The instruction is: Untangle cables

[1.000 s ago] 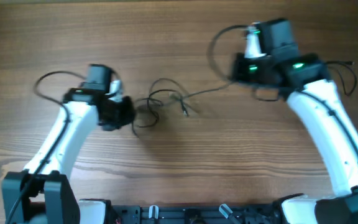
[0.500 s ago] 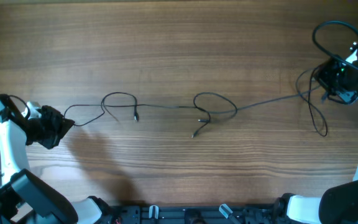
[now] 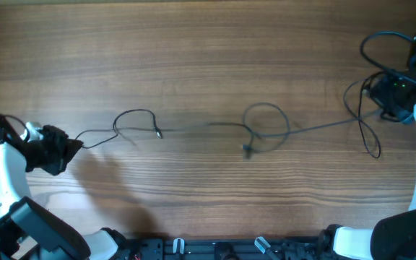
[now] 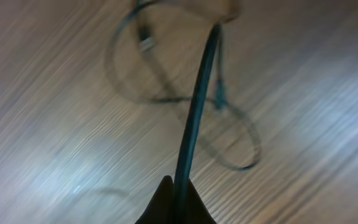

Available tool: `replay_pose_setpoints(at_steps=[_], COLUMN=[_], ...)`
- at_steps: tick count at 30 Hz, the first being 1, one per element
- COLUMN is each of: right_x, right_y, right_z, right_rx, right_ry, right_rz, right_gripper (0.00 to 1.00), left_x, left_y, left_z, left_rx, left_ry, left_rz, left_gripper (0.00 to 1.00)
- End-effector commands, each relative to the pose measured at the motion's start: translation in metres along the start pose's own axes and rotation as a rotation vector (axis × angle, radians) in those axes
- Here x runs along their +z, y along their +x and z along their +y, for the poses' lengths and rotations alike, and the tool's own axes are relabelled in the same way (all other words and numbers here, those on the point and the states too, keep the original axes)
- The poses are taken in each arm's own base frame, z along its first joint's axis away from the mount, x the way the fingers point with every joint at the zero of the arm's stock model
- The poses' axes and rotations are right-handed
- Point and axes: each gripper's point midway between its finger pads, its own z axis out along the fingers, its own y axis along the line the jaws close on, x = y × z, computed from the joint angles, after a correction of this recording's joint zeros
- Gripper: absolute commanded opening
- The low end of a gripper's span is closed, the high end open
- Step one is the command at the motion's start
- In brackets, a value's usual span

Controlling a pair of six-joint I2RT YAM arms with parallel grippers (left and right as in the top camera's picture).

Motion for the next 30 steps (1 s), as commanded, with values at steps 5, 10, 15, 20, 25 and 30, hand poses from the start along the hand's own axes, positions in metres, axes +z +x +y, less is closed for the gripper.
replay_pose_setpoints(at_steps=[5,10,15,20,25,30], right_x=[0.001,0.002,-0.011,-0.107,-0.108,-0.041], right_y=[-0.018,-0.019,-0.014,0.041,0.116,0.082], right_z=[-0.040,-0.041,0.034,0.147,0.173,0.111], right_rx=[0.181,0.196,-0.059,-0.543,-0.902,-0.598], right_ry=[0.060,0.054,-0.366,-1.126,-1.000,-0.219], right_rz=[-0.038,-0.038,0.023,0.057,0.079,-0.016], right_gripper=[0.04,0.04,0.04,0.04,0.04,0.04], left_x=[-0.022,-0.030,-0.029,-0.010,0.019,0.040], left_y=[-0.027,-0.034,-0.027,-0.005,0.035,0.058], left_z=[0.032,0.037,0.020,-0.011,-0.045,-0.046], left_rx=[-0.263,-0.359,-0.353,-0.183,0.090,0.237], left_ry=[0.004,0.053,0.133,0.129,0.074,-0.077], left_rz=[-0.090,-0.104,-0.054,0.023,0.115,0.120], left_gripper=[0.04,0.04,0.04,0.04,0.04,0.04])
